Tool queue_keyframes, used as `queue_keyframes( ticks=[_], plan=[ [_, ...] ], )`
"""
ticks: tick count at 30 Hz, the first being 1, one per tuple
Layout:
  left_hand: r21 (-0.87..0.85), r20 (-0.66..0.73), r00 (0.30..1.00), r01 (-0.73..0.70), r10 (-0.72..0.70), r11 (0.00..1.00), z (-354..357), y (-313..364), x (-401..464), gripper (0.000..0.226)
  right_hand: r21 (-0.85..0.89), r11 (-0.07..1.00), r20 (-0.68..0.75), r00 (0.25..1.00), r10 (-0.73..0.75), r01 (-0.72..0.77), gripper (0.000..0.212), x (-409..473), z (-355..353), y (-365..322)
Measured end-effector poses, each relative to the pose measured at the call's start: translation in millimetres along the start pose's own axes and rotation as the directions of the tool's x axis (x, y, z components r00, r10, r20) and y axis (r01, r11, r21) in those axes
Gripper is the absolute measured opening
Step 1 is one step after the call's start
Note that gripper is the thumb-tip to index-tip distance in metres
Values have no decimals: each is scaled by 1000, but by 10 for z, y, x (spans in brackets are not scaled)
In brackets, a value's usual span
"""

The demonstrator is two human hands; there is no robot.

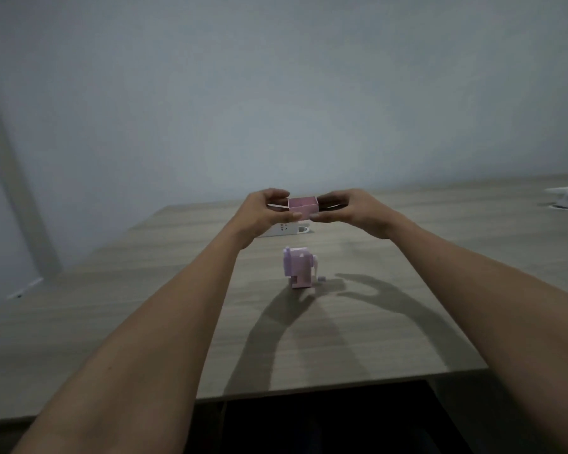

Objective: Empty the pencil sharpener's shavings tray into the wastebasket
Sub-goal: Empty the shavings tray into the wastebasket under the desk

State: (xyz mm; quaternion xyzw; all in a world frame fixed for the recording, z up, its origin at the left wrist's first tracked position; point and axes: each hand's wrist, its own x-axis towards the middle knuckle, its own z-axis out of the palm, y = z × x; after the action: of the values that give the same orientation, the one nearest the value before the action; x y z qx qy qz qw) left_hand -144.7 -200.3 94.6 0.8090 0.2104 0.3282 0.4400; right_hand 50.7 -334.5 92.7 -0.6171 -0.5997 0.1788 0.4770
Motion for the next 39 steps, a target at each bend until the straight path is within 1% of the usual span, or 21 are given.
queue_keyframes(
  ticks=[3, 6, 10, 12, 14, 16, 18, 22, 27, 30, 33, 36, 37, 39],
  plan=[
    [-6, 56, 998, -25, 26, 1000, 183, 120, 87, 77, 36, 999, -43, 999, -1, 2, 51, -114, -157, -11],
    [-30, 104, 993, -49, 52, 998, 383, 217, 163, 77, 58, 998, -89, 996, 13, -8, 53, -240, -349, 16],
    [-94, 152, 985, -68, 82, 993, 677, 316, 254, 76, 70, 997, -139, 989, 46, -37, 48, -455, -625, 42],
    [-120, 183, 979, -72, 93, 990, 856, 373, 292, 76, 76, 996, -173, 983, 65, -52, 50, -598, -766, 57],
    [-158, 222, 969, -71, 106, 985, 1051, 425, 333, 73, 78, 995, -205, 975, 84, -69, 49, -763, -911, 76],
    [-184, 261, 956, -85, 132, 979, 1255, 492, 353, 63, 74, 994, -239, 966, 98, -83, 51, -939, -1062, 110],
    [-207, 304, 939, -101, 162, 973, 1492, 596, 340, 55, 73, 992, -286, 951, 117, -100, 54, -1158, -1216, 151],
    [-246, 369, 904, -128, 215, 961, 1977, 802, 283, 51, 100, 987, -383, 910, 157, -128, 53, -1639, -1472, 224],
    [-302, 447, 857, -124, 255, 945, 2619, 1008, 142, 54, 112, 975, -453, 863, 222, -192, 38, -2274, -1762, 251],
    [-330, 485, 831, -115, 272, 937, 2975, 1094, 15, 58, 81, 967, -479, 842, 250, -241, 45, -2623, -1940, 247],
    [-359, 508, 812, -102, 286, 928, 3281, 1142, -146, 51, 85, 954, -496, 818, 291, -287, 56, -2934, -2071, 271],
    [-381, 533, 795, -82, 291, 921, 3604, 1173, -326, 52, 108, 943, -535, 781, 322, -314, 44, -3257, -2149, 355],
    [-382, 539, 793, -69, 283, 922, 3712, 1173, -383, 54, 126, 939, -543, 770, 336, -321, 44, -3370, -2166, 400],
    [-378, 552, 791, -45, 264, 925, 3915, 1160, -481, 58, 170, 928, -553, 747, 369, -332, 52, -3588, -2174, 500]
  ],
)
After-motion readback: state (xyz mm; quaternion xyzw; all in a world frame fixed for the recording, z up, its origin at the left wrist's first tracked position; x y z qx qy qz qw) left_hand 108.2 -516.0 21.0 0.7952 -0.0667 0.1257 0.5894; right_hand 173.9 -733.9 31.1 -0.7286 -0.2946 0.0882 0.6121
